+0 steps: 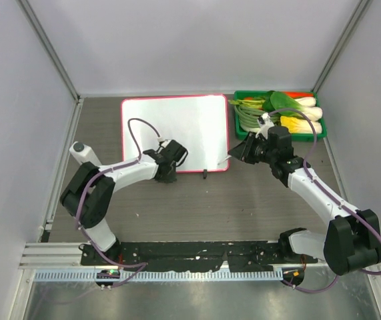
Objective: Write a sentence on the whiteboard
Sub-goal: Move the whiteboard to the center of the board.
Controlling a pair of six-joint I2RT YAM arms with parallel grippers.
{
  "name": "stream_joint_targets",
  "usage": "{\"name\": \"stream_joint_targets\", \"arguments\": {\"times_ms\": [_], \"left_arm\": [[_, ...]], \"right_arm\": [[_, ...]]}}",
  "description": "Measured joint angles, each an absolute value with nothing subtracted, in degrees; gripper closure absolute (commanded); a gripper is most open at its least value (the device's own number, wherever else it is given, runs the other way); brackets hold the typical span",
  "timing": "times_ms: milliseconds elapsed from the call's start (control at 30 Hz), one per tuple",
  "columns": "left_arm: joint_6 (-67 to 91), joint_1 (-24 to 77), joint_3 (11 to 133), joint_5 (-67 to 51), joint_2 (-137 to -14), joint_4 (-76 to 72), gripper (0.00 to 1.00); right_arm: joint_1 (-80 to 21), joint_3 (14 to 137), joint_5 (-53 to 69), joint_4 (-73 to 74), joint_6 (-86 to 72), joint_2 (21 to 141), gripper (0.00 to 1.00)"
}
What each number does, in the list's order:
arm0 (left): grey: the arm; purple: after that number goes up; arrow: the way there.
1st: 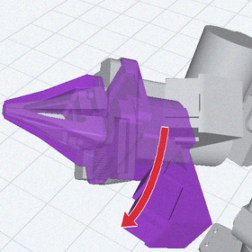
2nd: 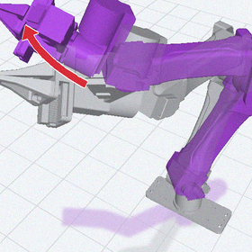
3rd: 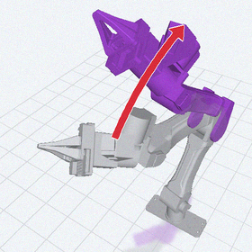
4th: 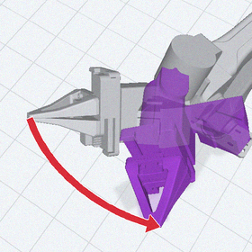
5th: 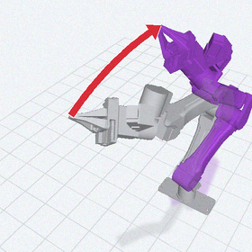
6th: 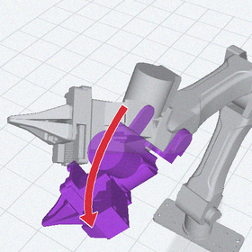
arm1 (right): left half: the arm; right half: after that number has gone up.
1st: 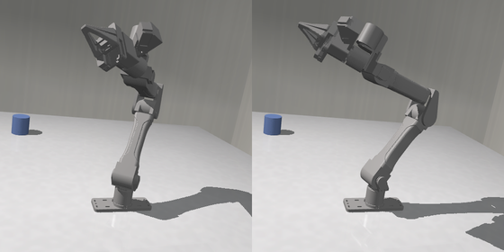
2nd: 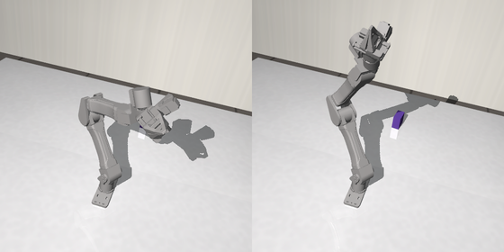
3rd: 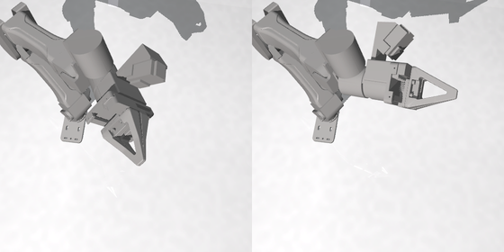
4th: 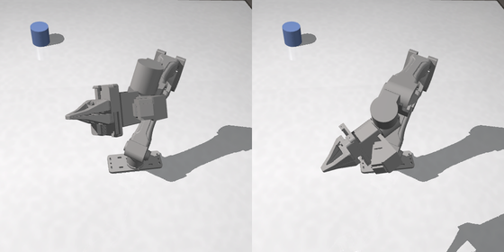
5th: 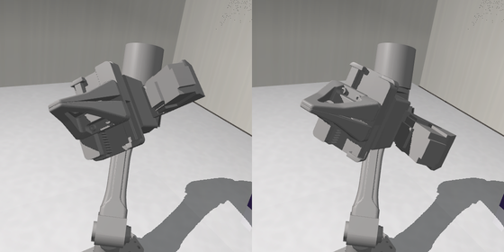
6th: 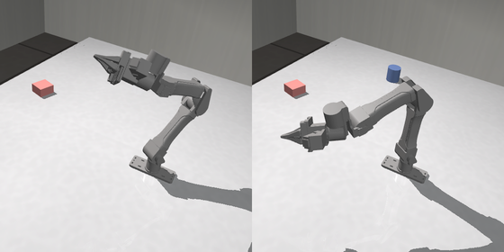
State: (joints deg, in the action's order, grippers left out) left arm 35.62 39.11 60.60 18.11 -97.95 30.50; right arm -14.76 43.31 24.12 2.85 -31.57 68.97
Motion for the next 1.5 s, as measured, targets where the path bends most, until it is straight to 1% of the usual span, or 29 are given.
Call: {"name": "stream_joint_targets", "arguments": {"times_ms": [233,600,867,1100,1500], "left_arm": [[39.0,42.9,57.0,19.1,-95.5,31.3,1.0],[45.9,49.9,56.8,21.5,-95.5,35.1,1.0],[51.3,58.0,61.1,24.3,-99.4,40.0,1.0],[54.3,62.5,64.1,26.5,-102.4,42.8,1.0],[55.4,68.4,62.8,28.1,-101.7,42.9,1.0]], "right_arm": [[-14.8,43.3,24.4,2.9,-31.6,69.0,0.99],[-14.8,43.3,25.7,0.8,-31.6,69.0,0.99],[-14.8,43.3,26.3,0.4,-31.6,69.0,0.98],[-14.8,43.3,26.3,0.4,-31.6,69.0,0.99],[-14.8,43.5,27.1,0.5,-31.6,68.7,0.99]]}}
